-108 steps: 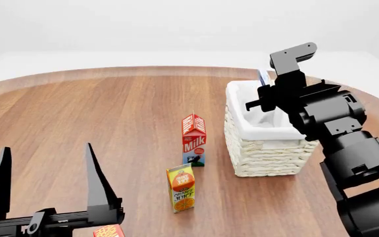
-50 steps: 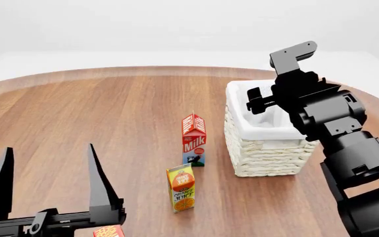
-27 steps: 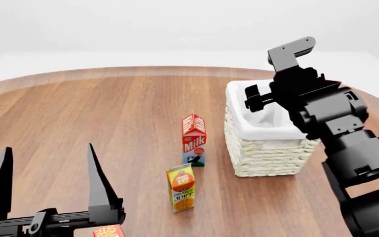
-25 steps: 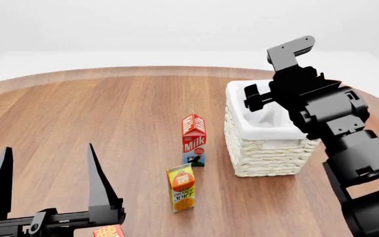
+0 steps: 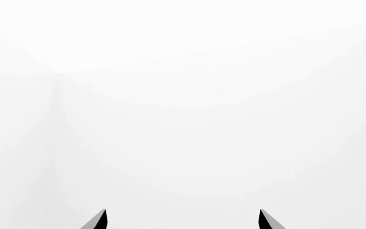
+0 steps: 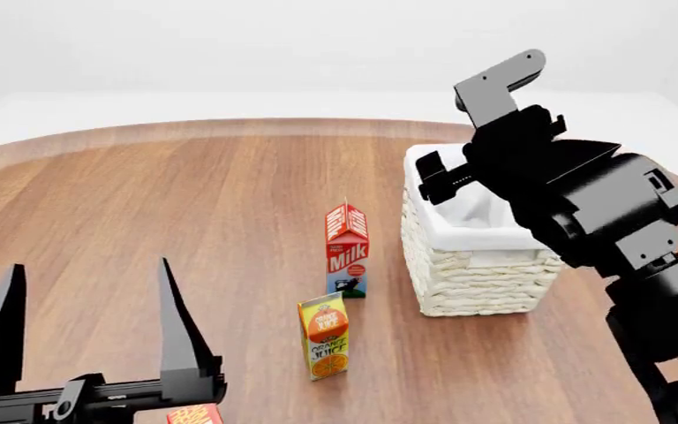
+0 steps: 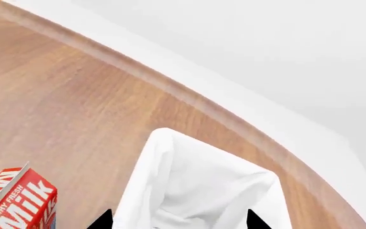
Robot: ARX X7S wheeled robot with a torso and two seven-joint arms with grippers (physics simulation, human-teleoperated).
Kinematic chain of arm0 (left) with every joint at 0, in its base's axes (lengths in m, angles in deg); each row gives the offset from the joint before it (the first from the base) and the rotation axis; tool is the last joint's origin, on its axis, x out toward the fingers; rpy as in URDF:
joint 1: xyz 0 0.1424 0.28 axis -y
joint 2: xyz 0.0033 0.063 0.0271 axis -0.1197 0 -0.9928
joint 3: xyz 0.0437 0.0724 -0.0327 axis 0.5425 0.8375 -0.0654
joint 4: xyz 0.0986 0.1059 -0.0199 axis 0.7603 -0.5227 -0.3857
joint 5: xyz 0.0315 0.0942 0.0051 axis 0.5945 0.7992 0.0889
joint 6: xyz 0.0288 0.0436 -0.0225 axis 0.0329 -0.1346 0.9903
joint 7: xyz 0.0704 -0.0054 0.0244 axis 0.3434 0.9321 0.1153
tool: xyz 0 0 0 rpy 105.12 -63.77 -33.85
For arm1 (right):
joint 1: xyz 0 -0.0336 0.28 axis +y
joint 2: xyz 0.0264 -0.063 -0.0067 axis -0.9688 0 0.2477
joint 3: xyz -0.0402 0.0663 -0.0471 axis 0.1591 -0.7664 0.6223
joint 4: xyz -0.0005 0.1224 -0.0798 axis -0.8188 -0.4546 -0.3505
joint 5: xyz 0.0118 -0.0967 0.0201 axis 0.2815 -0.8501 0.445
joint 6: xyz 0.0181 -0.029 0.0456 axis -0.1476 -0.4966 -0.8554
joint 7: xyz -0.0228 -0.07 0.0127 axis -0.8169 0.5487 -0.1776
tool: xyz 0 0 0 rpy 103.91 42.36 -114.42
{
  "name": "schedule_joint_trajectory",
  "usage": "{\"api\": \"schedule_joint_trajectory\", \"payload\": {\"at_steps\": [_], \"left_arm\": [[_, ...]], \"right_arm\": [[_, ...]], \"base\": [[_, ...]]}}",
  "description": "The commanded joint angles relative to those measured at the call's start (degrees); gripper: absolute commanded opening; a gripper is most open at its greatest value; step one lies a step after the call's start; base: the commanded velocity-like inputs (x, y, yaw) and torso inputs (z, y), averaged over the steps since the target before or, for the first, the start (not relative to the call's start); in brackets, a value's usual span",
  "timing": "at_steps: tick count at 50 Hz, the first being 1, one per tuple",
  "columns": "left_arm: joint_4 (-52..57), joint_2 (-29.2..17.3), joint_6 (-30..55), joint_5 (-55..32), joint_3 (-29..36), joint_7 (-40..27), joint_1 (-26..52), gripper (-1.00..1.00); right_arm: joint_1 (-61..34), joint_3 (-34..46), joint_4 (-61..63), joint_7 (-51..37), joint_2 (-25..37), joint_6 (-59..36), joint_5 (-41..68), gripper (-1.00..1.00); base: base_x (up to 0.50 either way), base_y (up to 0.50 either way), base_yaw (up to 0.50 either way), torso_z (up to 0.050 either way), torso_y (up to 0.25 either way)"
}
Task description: Pick up the cream cheese box and the butter, and put them in the basket.
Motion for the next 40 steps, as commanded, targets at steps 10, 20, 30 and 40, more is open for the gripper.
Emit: {"api": "schedule_joint_trajectory", "payload": {"at_steps": [10, 20, 30, 40], "left_arm": [[0.47, 0.81, -1.4, 1.3, -0.98, 0.77, -0.51, 1.0], [0.2, 0.72, -1.63, 1.34, -0.83, 0.74, -0.55, 1.0], [-0.13, 0.64, -1.91, 1.26, -0.71, 0.73, -0.44, 1.0], [0.01, 0.53, -1.83, 1.2, -0.81, 0.62, -0.47, 1.0]], "right_arm": [[3.96, -2.35, 26.43, -4.14, 5.74, -10.7, 6.4, 1.0], [5.91, -4.05, 37.1, -7.04, 7.67, -14.85, 11.07, 1.0], [7.1, -8.5, 46.96, -10.87, 8.83, -18.61, 17.9, 1.0], [7.52, -14.93, 55.38, -17.01, 8.78, -23.04, 28.35, 1.0]], "base": [[0.0, 0.0, 0.0, 0.0, 0.0], [0.0, 0.0, 0.0, 0.0, 0.0], [0.0, 0.0, 0.0, 0.0, 0.0], [0.0, 0.0, 0.0, 0.0, 0.0]]}}
